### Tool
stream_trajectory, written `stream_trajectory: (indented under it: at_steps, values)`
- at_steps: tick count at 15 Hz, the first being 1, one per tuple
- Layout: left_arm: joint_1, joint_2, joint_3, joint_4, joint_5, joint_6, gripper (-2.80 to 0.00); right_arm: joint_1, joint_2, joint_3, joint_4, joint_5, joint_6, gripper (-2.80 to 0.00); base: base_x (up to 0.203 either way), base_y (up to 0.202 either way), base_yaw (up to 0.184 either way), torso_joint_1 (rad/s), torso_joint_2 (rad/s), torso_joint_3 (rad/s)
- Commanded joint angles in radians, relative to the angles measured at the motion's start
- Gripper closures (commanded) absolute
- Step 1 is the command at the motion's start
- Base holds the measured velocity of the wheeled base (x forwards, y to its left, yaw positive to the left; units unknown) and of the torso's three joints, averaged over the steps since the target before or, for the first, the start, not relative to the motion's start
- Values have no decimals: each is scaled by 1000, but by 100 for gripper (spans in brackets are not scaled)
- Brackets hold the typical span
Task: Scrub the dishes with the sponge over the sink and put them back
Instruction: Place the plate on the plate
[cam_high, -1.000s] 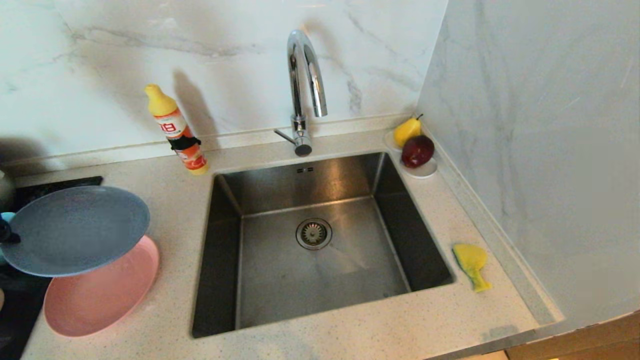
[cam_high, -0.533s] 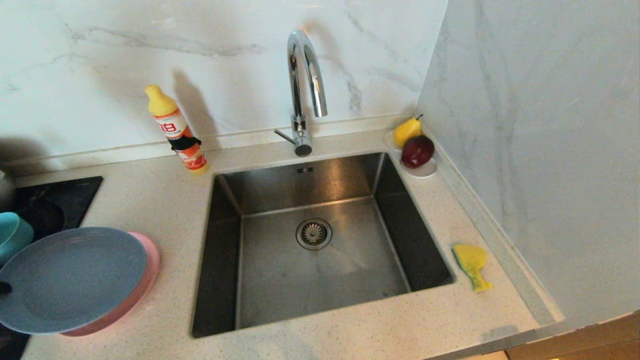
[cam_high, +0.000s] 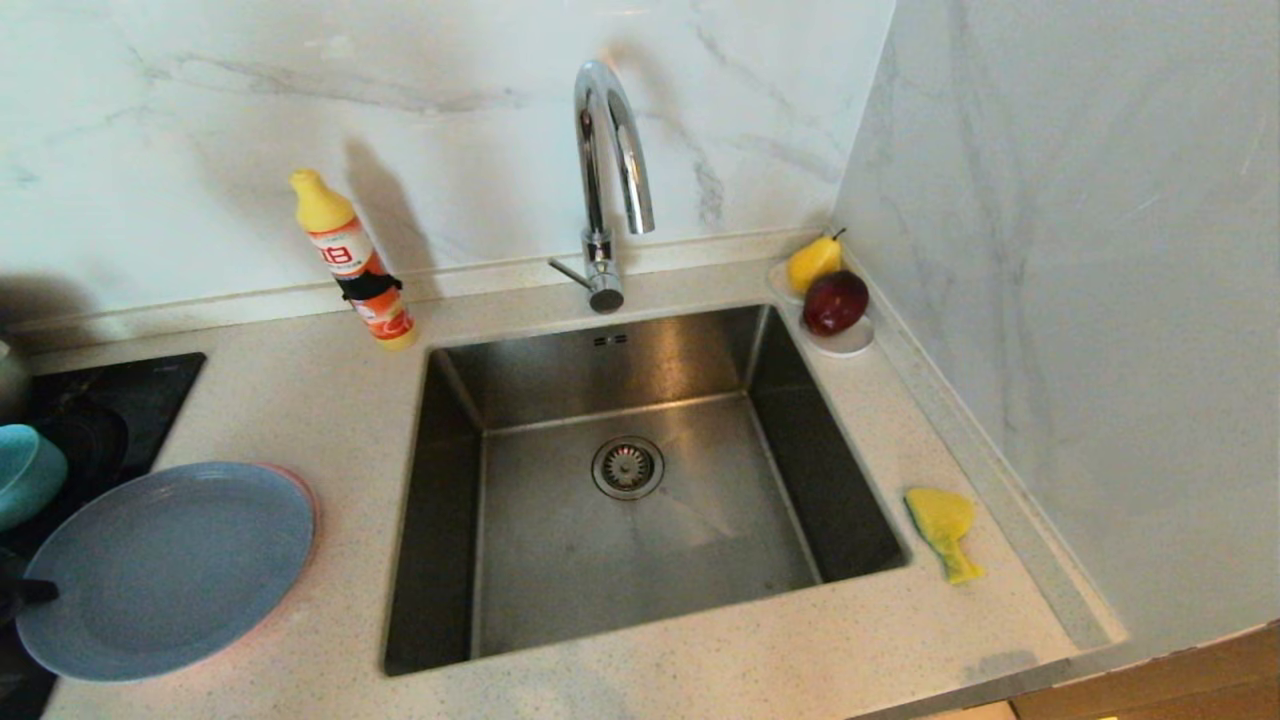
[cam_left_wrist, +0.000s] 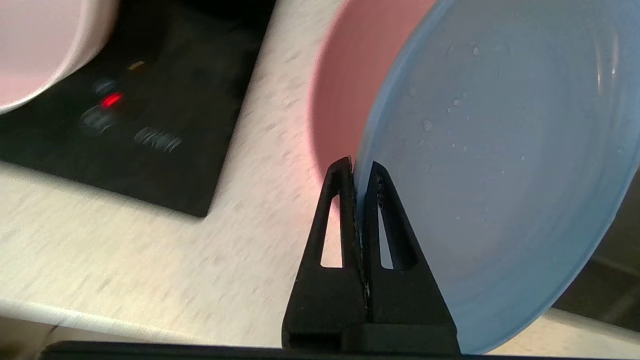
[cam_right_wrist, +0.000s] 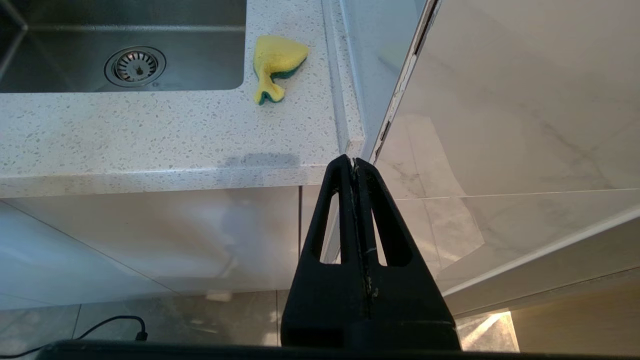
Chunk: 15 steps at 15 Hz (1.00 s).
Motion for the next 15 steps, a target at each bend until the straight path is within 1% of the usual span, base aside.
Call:
stream_trajectory:
  at_steps: [1,5,7,10,13,15]
  values:
    - [22,78,1,-20,-26,2,0,1,0,0,0,0,0,0,0,0,0,0,0,0]
    - [58,180,6,-94,-30,6,0,0,0,0,0,0,0,0,0,0,0,0,0,0]
    - [61,214,12,-145,-41,7,0,0,0,0,-1,0,0,0,0,0,0,0,0,0]
    - [61,235,15,-144,-133,2,0,0,0,0,-1,0,0,0,0,0,0,0,0,0]
    - [62,239,24,-145,-176,2,0,0,0,0,0,0,0,0,0,0,0,0,0,0]
    - [61,240,29,-150,-192,4,0,0,0,0,0,0,0,0,0,0,0,0,0,0]
